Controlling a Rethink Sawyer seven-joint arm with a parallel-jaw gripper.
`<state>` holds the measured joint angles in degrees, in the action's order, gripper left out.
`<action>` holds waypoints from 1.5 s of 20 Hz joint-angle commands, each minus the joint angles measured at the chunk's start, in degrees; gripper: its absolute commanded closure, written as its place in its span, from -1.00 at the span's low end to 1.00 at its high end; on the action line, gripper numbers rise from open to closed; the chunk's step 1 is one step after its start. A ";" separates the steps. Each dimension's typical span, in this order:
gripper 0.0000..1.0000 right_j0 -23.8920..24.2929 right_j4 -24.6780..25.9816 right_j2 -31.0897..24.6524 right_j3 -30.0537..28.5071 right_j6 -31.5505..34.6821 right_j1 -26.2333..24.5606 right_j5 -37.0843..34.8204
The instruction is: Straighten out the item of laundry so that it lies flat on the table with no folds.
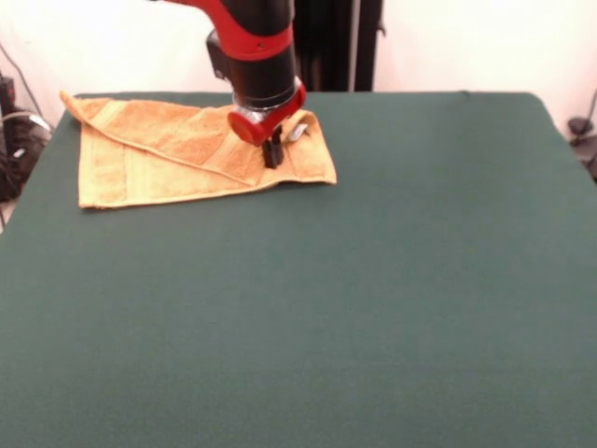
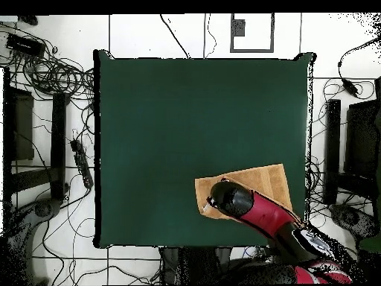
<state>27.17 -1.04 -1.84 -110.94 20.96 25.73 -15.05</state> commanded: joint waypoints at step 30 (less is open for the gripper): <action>1.00 17.35 17.57 -28.08 5.69 15.39 -19.11 17.46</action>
<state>51.14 16.63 -21.00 -114.83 20.96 22.16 -12.64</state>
